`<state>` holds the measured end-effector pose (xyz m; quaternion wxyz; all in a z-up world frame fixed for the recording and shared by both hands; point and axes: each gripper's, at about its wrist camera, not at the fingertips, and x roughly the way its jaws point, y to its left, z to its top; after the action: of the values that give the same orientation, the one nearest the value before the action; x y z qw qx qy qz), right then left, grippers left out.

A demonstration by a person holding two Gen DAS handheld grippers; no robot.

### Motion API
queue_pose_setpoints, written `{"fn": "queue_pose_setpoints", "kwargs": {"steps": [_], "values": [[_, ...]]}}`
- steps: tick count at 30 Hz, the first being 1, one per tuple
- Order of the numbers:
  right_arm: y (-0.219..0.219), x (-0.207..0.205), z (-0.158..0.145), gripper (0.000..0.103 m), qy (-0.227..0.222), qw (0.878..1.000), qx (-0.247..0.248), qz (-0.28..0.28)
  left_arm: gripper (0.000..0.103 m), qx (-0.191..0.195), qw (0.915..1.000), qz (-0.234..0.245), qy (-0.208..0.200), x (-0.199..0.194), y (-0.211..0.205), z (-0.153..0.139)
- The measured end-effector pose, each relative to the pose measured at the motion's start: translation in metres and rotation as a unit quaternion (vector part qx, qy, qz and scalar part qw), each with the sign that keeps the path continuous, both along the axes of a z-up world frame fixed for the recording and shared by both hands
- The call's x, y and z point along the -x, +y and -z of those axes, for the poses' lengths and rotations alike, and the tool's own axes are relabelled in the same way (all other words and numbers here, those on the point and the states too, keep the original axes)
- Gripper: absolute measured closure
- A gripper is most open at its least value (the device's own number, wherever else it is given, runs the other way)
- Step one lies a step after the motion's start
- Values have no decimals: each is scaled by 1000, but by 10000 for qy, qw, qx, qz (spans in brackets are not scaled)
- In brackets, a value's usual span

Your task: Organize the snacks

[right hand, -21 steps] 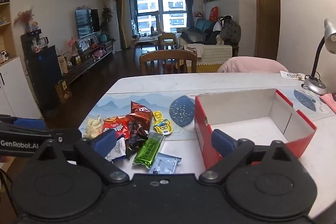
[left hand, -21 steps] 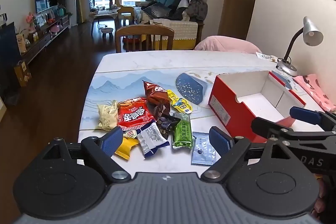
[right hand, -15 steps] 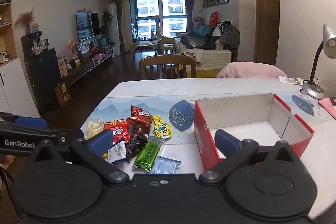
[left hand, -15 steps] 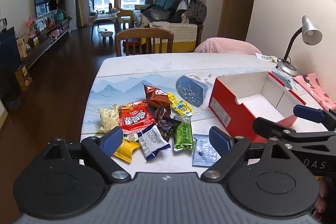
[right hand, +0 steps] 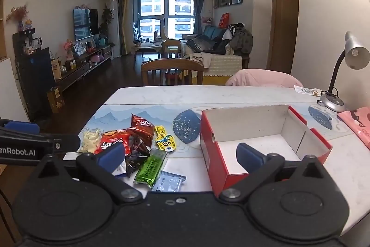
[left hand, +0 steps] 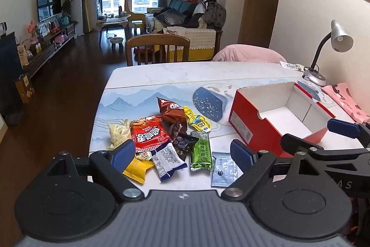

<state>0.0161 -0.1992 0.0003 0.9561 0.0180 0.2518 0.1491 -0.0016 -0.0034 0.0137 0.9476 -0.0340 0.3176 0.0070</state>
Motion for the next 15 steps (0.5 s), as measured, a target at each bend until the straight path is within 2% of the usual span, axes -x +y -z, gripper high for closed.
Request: {"fn": "queue_pose_setpoints", "kwargs": {"steps": [15], "values": [[-1,2,-1,0,-15,10000,1,-41,14,41,10000,79,45,-4,1,6]]}}
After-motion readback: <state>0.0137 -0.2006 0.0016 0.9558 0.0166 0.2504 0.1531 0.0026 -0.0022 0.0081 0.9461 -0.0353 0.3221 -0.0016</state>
